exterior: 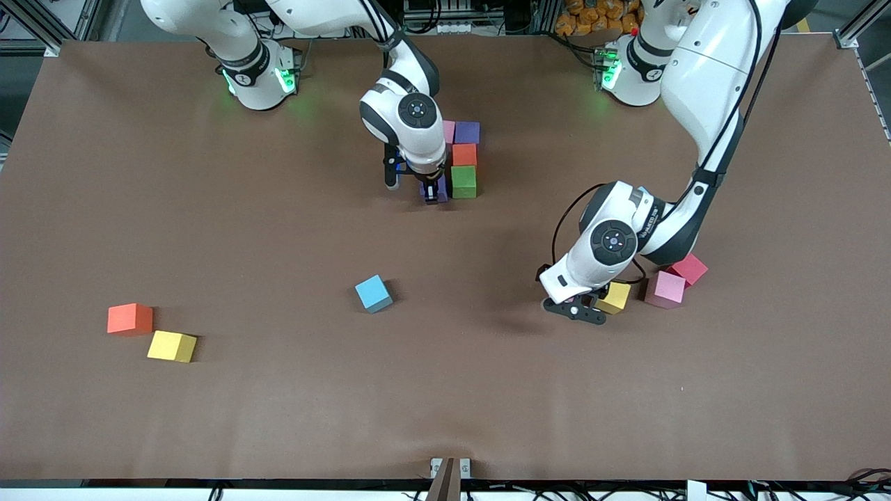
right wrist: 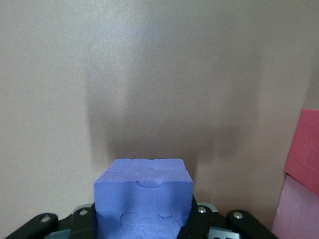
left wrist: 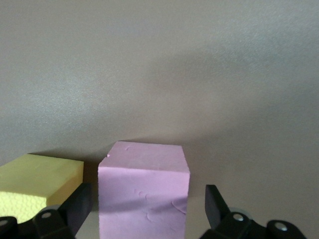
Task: Form number 2 with 11 blocks
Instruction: 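Grasp the pink cube beside the yellow cube with the left gripper, then place the blue-violet cube with the right gripper while the left gripper lifts pink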
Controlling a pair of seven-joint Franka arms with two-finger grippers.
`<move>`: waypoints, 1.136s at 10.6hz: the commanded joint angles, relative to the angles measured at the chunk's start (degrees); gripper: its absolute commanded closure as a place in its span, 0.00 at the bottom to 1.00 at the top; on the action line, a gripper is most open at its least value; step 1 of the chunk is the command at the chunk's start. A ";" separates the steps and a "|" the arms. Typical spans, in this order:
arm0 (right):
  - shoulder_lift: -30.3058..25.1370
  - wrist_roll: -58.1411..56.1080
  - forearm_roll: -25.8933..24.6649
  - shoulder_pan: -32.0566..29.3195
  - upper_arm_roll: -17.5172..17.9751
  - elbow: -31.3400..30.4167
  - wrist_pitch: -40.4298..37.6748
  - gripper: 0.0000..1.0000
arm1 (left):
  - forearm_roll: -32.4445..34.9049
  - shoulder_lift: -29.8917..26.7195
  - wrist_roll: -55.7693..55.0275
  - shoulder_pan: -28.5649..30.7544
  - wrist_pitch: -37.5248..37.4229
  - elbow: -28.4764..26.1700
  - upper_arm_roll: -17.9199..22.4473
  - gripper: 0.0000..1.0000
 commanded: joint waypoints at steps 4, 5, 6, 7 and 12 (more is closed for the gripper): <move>1.19 3.73 -1.77 0.53 -0.11 1.02 1.45 1.00 | 1.47 1.06 0.57 -0.13 -0.19 1.11 0.13 0.17; 1.19 3.73 -1.77 0.44 -0.11 0.94 1.36 0.95 | 1.56 1.06 0.57 -0.21 -0.19 1.11 0.13 0.26; 1.19 3.73 -1.77 0.35 -0.11 0.94 1.28 0.43 | 1.56 0.97 0.57 -0.21 -0.19 1.11 0.04 0.36; 1.19 3.73 -1.68 0.27 -0.11 0.94 0.93 0.00 | 1.56 0.80 0.74 -0.21 -0.19 1.11 0.04 0.44; 0.67 3.56 -1.86 0.09 -0.02 1.02 0.31 0.00 | 1.56 -2.10 1.62 -0.48 -2.11 0.94 -1.88 0.47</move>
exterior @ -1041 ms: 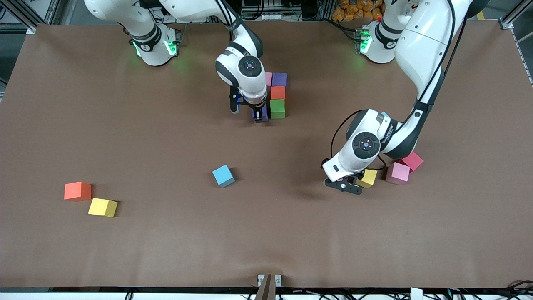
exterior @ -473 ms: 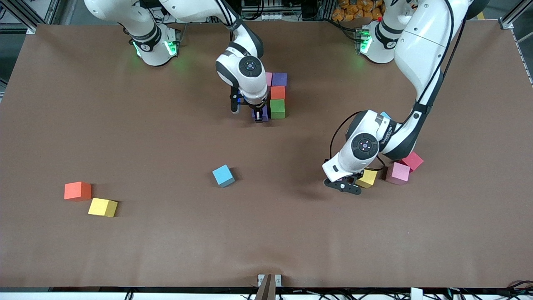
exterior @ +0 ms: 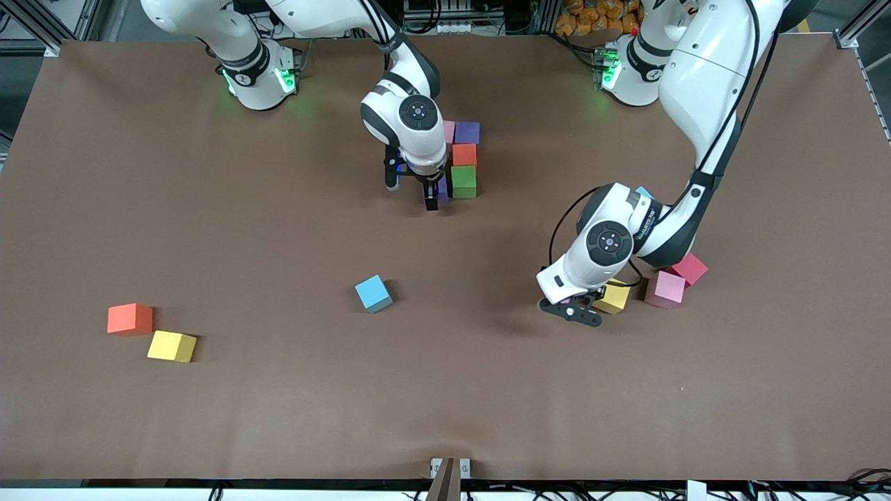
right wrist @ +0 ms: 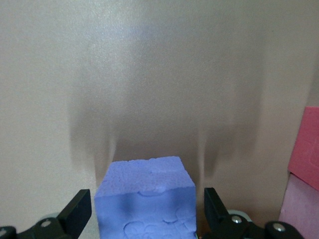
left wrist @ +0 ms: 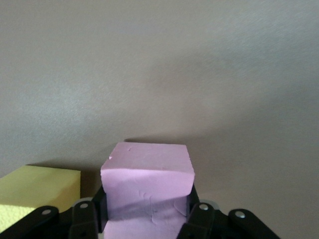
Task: Form number 2 with 11 blocks
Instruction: 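Place the blue-violet cube with the right gripper while the left gripper lifts pink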
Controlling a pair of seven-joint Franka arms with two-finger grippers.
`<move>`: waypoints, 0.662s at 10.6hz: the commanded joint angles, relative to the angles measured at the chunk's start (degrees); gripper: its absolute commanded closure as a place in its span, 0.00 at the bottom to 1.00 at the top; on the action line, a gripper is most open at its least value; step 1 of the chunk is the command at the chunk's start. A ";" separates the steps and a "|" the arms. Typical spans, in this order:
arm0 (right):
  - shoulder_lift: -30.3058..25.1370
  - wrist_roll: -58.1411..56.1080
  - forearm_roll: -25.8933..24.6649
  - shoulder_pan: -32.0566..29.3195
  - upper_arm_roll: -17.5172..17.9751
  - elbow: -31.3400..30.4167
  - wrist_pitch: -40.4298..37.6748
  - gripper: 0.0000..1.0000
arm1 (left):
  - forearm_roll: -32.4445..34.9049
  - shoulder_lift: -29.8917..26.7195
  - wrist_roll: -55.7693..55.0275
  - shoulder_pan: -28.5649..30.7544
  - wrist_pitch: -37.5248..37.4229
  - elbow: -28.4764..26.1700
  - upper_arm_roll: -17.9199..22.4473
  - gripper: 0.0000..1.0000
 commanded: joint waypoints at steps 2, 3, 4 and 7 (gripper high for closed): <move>-1.15 2.05 -2.19 0.09 0.06 0.56 -0.90 0.00 | 1.10 -4.12 0.31 -1.08 -3.46 -0.28 -1.88 0.46; -2.12 0.22 -2.63 0.00 0.06 0.56 -3.08 0.00 | 1.10 -4.39 0.31 -1.52 -3.55 -0.28 -1.97 0.46; -3.61 -1.54 -2.55 -0.17 -0.03 0.56 -5.89 0.00 | 1.02 -4.57 0.31 -1.70 -3.64 -0.28 -2.06 0.46; -6.34 -4.71 -2.72 -1.13 -0.12 0.56 -9.52 0.00 | 1.10 -5.98 0.22 -1.61 -5.82 -0.45 -3.55 0.45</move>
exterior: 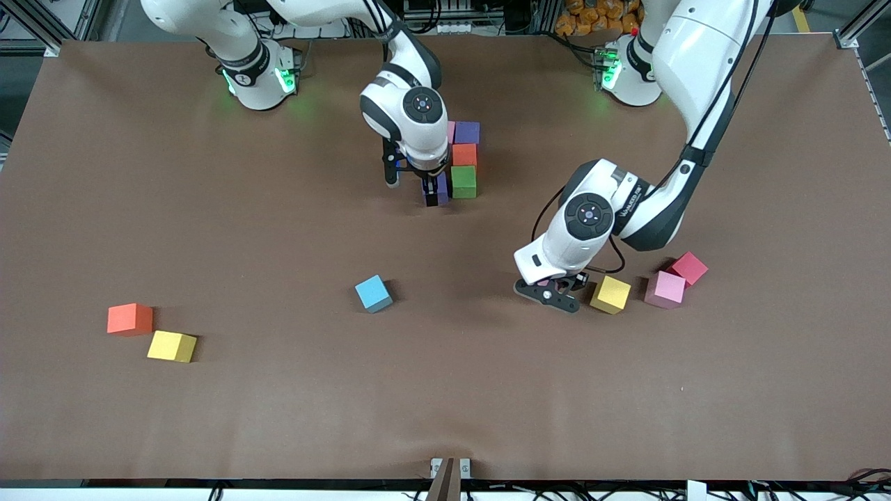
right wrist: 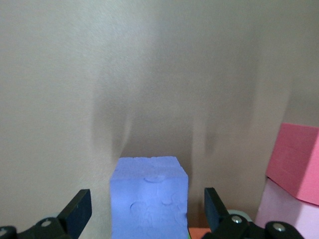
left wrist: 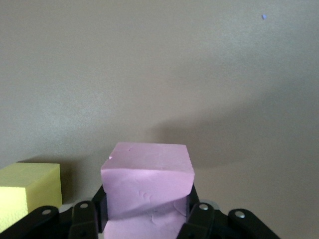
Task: Form number 2 with 11 blocks
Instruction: 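Place the blue-violet cube with the right gripper while the left gripper lifts pink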
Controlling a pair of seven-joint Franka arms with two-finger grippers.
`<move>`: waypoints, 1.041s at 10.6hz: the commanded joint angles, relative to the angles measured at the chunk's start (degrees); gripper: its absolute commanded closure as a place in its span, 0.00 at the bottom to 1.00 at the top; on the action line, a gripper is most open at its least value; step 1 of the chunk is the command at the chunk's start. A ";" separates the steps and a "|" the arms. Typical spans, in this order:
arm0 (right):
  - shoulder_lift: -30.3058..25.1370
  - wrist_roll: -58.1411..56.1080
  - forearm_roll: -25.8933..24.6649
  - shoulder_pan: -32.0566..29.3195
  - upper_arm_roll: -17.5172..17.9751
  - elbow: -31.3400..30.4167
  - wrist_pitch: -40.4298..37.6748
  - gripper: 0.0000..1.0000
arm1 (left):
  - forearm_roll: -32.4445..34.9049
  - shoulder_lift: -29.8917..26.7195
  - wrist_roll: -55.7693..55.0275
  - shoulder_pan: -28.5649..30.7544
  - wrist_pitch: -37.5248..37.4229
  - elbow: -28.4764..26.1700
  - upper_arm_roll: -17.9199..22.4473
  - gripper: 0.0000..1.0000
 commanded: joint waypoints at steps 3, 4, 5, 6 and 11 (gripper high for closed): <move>-4.28 -7.29 -3.44 -4.34 0.09 -0.82 -2.27 0.00 | 1.00 -3.15 0.04 0.16 -3.09 -0.66 -3.40 0.45; -4.63 -10.62 -4.32 -5.84 0.09 -0.74 -2.19 0.00 | 1.00 -3.15 -0.22 -0.01 -3.09 -0.58 -4.20 0.45; -4.72 -15.44 -4.77 -7.59 0.09 -0.04 -2.18 0.00 | 1.00 -2.98 -0.57 -0.28 -3.09 -0.49 -5.34 0.44; -4.64 -20.88 -4.86 -9.53 0.09 0.93 -2.18 0.00 | 1.09 -2.72 -0.57 -1.24 -3.09 -0.23 -6.48 0.44; -4.20 -50.12 -4.77 -19.81 -0.18 4.62 -2.18 0.00 | 1.09 -1.22 -2.24 -10.46 -3.09 1.97 -6.06 0.45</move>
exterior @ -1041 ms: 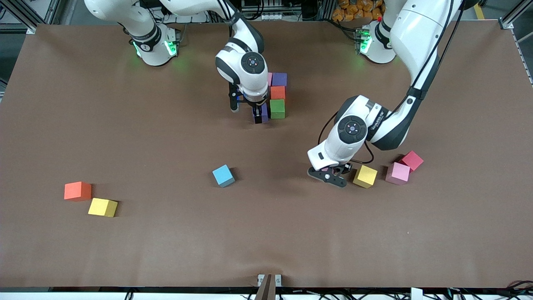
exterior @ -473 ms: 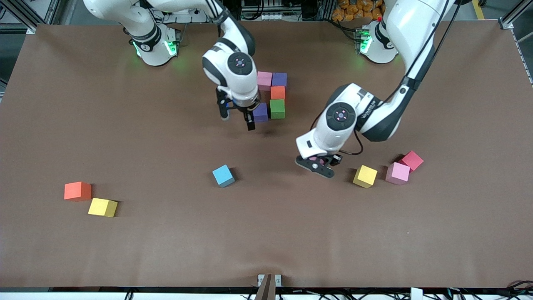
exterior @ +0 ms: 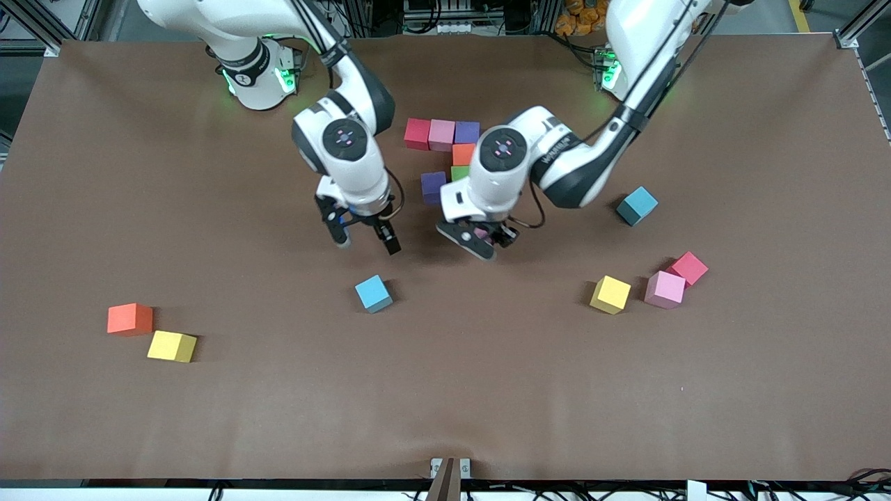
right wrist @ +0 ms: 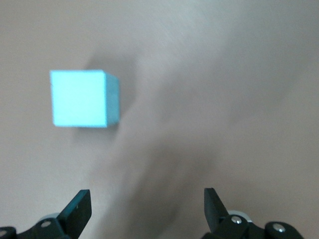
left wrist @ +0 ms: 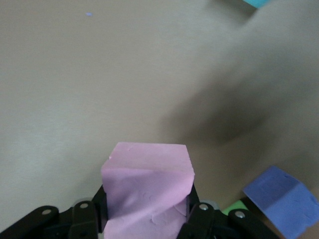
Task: Form number 2 with 11 blocks
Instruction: 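Carry pink to the stack with the left gripper while the right gripper reaches cyan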
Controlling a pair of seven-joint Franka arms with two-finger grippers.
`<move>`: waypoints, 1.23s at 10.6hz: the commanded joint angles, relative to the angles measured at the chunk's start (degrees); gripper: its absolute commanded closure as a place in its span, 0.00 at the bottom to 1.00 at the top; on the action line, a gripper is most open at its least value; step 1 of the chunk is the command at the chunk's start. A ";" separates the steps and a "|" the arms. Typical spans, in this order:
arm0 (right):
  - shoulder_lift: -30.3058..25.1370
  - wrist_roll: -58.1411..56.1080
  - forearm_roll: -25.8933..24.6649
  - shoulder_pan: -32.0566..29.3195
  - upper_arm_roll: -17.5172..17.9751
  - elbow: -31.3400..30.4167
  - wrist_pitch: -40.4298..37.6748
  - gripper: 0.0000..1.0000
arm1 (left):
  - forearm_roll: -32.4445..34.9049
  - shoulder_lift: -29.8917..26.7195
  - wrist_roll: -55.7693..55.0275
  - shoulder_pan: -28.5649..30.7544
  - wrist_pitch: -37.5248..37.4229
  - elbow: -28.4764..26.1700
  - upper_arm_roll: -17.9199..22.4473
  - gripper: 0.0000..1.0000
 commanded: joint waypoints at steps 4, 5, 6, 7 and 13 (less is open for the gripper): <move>-0.10 -36.03 -0.40 -9.38 0.85 2.86 -0.81 0.00 | 1.00 1.62 -0.67 -6.21 -0.38 1.58 0.37 0.44; -0.01 -42.63 -0.40 -10.18 0.85 3.12 -0.72 0.00 | 1.61 2.24 -0.76 -8.84 -0.29 3.15 0.37 0.44; -0.01 -49.13 -0.40 -11.31 0.85 3.30 -0.72 0.00 | 2.05 3.20 -0.84 -10.78 -0.29 4.47 0.45 0.44; -0.19 -54.16 -0.40 -13.15 1.02 3.30 -0.81 0.00 | 2.05 4.25 -0.50 -11.84 -0.29 5.70 0.45 0.45; 0.16 -79.84 -0.40 -22.12 1.03 3.21 -3.53 0.00 | 3.11 7.95 0.82 -17.91 -0.29 10.54 0.81 0.46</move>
